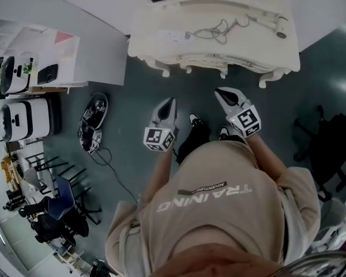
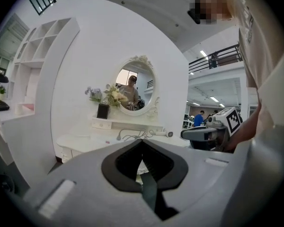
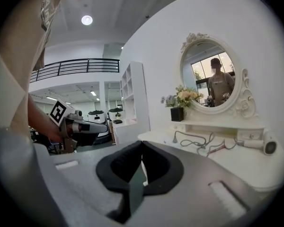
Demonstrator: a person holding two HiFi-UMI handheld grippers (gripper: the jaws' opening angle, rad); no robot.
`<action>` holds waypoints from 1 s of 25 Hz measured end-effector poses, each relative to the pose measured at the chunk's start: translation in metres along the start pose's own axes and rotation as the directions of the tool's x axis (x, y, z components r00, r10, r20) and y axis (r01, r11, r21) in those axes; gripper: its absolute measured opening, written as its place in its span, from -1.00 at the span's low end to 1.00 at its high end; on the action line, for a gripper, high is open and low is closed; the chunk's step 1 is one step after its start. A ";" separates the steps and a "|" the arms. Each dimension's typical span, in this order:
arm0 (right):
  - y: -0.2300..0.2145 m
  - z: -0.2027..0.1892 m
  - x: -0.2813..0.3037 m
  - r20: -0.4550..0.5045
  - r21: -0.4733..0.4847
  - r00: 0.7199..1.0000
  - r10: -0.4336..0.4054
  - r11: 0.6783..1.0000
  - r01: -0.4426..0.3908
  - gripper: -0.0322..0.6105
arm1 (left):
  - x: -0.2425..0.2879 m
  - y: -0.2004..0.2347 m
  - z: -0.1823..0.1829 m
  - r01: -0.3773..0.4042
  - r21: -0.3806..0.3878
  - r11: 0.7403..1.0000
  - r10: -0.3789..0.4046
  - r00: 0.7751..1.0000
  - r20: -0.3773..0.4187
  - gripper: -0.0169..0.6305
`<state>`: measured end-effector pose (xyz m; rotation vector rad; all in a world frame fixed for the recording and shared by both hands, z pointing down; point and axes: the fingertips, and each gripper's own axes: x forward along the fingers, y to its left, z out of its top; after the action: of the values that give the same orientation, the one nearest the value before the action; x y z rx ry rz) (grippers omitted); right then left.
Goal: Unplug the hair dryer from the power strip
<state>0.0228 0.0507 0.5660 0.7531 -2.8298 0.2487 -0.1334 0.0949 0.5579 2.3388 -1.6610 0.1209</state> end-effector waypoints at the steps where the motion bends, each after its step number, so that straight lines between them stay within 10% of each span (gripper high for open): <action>1: -0.001 0.008 0.009 0.002 -0.004 1.000 -0.013 1.000 0.013 -0.89 | 0.003 0.009 0.007 0.013 0.010 1.000 -0.013 1.000 0.007 -0.93; 13: -0.007 0.045 0.096 -0.021 0.013 0.980 -0.198 0.980 0.198 -0.89 | 0.044 0.097 0.030 0.269 0.084 0.960 -0.267 0.963 -0.027 -0.93; 25: -0.034 0.031 0.140 -0.115 0.036 0.968 -0.222 0.973 0.228 -0.89 | 0.088 0.128 0.008 0.327 0.047 0.944 -0.324 0.944 -0.071 -0.93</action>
<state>-0.0835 -0.0512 0.5726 1.0283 -2.6144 0.3138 -0.2239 -0.0274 0.5911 2.5876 -1.2353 0.1763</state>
